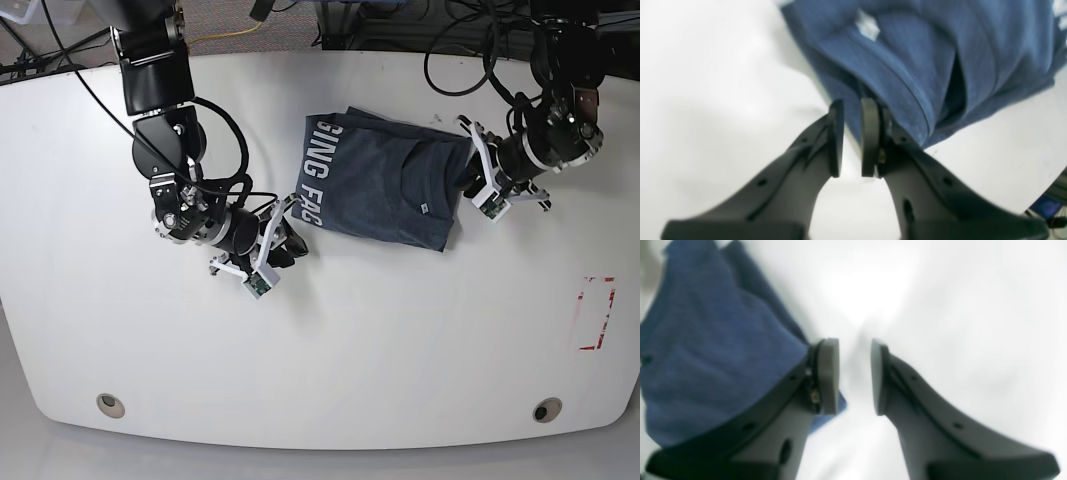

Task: Fold the T-shirt properly
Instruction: 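Grasp the folded shirt with both grippers and square its edges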

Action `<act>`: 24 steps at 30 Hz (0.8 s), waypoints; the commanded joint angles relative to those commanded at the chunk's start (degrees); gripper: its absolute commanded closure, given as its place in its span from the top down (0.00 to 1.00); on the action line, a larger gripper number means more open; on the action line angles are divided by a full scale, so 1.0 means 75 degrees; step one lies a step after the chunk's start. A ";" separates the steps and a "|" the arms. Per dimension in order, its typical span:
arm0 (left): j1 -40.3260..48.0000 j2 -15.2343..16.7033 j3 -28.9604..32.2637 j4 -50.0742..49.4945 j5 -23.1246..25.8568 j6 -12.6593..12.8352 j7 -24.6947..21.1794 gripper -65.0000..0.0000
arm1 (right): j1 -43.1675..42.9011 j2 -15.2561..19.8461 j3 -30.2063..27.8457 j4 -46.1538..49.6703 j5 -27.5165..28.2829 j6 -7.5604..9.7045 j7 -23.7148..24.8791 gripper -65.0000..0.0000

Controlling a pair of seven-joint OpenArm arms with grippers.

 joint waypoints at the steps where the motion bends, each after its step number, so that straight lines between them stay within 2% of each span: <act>1: 0.0188 0.0000 -0.0023 0.0012 0.0000 0.0000 0.0000 0.13 | 0.0105 -0.0082 0.0000 -0.0246 0.0000 0.0000 0.0105 0.22; 4: 0.0633 0.0000 -0.0035 -0.0023 0.0047 0.0000 0.0000 0.13 | 0.0211 -0.0152 0.0000 -0.0926 -0.0012 0.0000 0.0668 0.22; 8: 0.1008 -0.0023 -0.0047 -0.0082 0.0070 0.0000 0.0000 0.13 | 0.0199 -0.0152 -0.0012 -0.1360 -0.0012 0.0000 0.1055 0.22; 13: 0.0996 -0.0047 -0.0047 -0.0856 0.0070 0.0000 0.0000 0.13 | 0.0012 0.0047 -0.0692 -0.1500 -0.0012 -0.0012 0.1383 0.22; 20: -0.0117 -0.0023 -0.0012 -0.2145 0.0070 0.0000 -0.0012 0.13 | -0.0598 0.0152 -0.0785 -0.1313 -0.0012 0.0000 0.1512 0.22; 24: -0.1078 -0.0023 0.0000 -0.3036 0.0070 0.0000 -0.0012 0.13 | -0.1125 0.0399 -0.0774 -0.0656 -0.0012 0.0000 0.1489 0.22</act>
